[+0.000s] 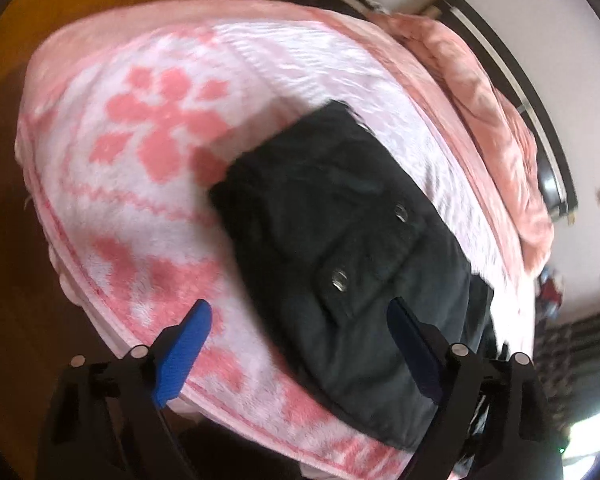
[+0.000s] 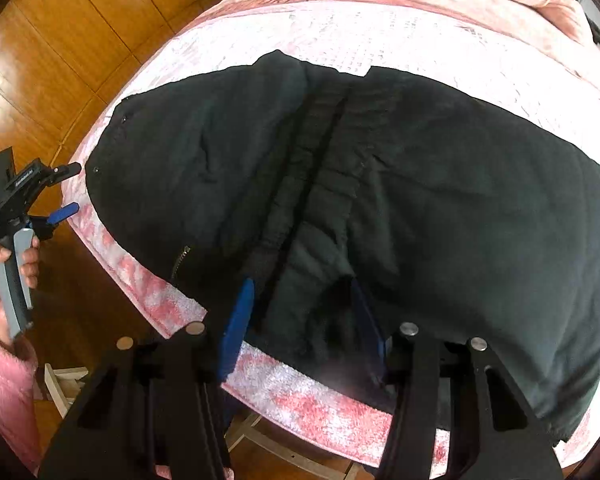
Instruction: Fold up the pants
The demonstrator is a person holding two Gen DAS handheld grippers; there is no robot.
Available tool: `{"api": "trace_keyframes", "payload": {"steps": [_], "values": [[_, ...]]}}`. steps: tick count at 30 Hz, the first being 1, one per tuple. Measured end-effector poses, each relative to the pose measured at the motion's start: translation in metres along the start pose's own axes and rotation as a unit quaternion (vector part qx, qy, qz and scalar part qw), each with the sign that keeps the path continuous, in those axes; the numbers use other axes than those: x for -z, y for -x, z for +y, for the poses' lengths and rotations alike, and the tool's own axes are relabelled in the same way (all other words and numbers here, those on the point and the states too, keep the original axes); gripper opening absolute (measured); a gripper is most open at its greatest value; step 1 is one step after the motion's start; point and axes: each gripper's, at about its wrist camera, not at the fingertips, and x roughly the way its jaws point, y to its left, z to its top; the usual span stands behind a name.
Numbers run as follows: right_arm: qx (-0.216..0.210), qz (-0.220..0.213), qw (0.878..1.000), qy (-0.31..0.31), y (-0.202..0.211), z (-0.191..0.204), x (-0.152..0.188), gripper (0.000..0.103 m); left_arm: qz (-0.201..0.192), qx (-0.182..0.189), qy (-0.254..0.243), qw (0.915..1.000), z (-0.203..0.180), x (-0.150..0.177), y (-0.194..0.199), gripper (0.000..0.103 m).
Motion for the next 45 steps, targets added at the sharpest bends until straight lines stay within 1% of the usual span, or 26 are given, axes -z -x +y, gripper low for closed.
{"api": "trace_keyframes", "payload": {"steps": [4,7,9,12,13,15,16,17,18,19,21,24,26,27,28,29,30,31,32,35,37,40,45], "values": [[0.013,0.009,1.0,0.004,-0.011,0.001,0.0,0.054,0.017,0.041,0.034,0.9984,0.013,-0.014,-0.014,0.086],[0.015,0.008,1.0,0.009,-0.013,0.001,0.001,0.055,0.035,0.079,0.072,0.9937,0.025,-0.02,-0.026,0.082],[0.016,0.008,1.0,0.01,-0.013,0.001,0.002,0.056,0.037,0.098,0.086,0.9908,0.029,-0.023,-0.031,0.08],[0.014,0.009,1.0,0.008,-0.015,0.001,0.001,0.056,0.037,0.127,0.109,0.9853,0.037,-0.028,-0.036,0.073],[0.014,0.009,1.0,0.008,-0.016,0.001,0.001,0.057,0.037,0.139,0.114,0.983,0.038,-0.028,-0.037,0.072],[0.014,0.009,1.0,0.01,-0.016,0.001,0.002,0.057,0.036,0.157,0.12,0.9796,0.041,-0.027,-0.037,0.065],[0.014,0.008,1.0,0.009,-0.017,0.001,0.002,0.057,0.032,0.171,0.118,0.9775,0.041,-0.027,-0.037,0.063],[0.014,0.008,1.0,0.01,-0.017,0.002,0.002,0.057,0.026,0.191,0.112,0.9749,0.039,-0.026,-0.035,0.063],[0.014,0.008,1.0,0.01,-0.018,0.001,0.002,0.057,0.021,0.202,0.102,0.9737,0.037,-0.026,-0.033,0.063],[0.014,0.008,1.0,0.01,-0.018,0.001,0.002,0.058,0.02,0.198,0.092,0.9757,0.035,-0.026,-0.035,0.063],[0.013,0.009,1.0,0.008,-0.019,0.001,0.001,0.058,0.029,0.178,0.095,0.979,0.036,-0.028,-0.043,0.063],[0.014,0.009,1.0,0.008,-0.02,0.002,0.001,0.059,0.04,0.17,0.116,0.9778,0.039,-0.033,-0.06,0.064],[0.012,0.008,1.0,0.009,-0.02,0.002,0.002,0.059,0.039,0.162,0.113,0.9796,0.037,-0.035,-0.065,0.063],[0.011,0.007,1.0,0.008,-0.02,0.002,0.001,0.059,0.036,0.151,0.109,0.9819,0.035,-0.035,-0.066,0.06],[0.009,0.007,1.0,0.007,-0.02,0.001,0.001,0.059,0.034,0.139,0.103,0.9843,0.032,-0.034,-0.066,0.048],[0.008,0.007,1.0,0.006,-0.021,0.0,0.001,0.059,0.03,0.132,0.097,0.9861,0.027,-0.033,-0.065,0.04],[0.006,0.008,1.0,0.006,-0.021,0.0,0.001,0.059,0.027,0.128,0.095,0.9868,0.025,-0.032,-0.064,0.036],[0.005,0.008,1.0,0.005,-0.021,-0.001,0.001,0.059,0.024,0.125,0.095,0.9872,0.023,-0.031,-0.062,0.03],[0.005,0.007,1.0,0.005,-0.021,-0.001,0.001,0.06,0.019,0.128,0.097,0.9869,0.021,-0.029,-0.058,0.023],[0.003,0.004,1.0,0.007,-0.022,-0.002,0.002,0.06,-0.001,0.126,0.092,0.9878,0.011,-0.026,-0.045,0.018],[0.002,0.003,1.0,0.006,-0.021,-0.002,0.003,0.06,-0.014,0.126,0.085,0.9883,0.004,-0.024,-0.037,0.017],[-0.004,0.003,1.0,0.002,-0.02,-0.003,0.003,0.061,-0.036,0.14,0.068,0.9872,-0.009,-0.02,-0.021,0.016],[-0.018,-0.002,1.0,-0.007,-0.015,-0.007,0.003,0.063,-0.062,0.162,0.023,0.9846,-0.04,-0.015,0.007,0.016]]}}
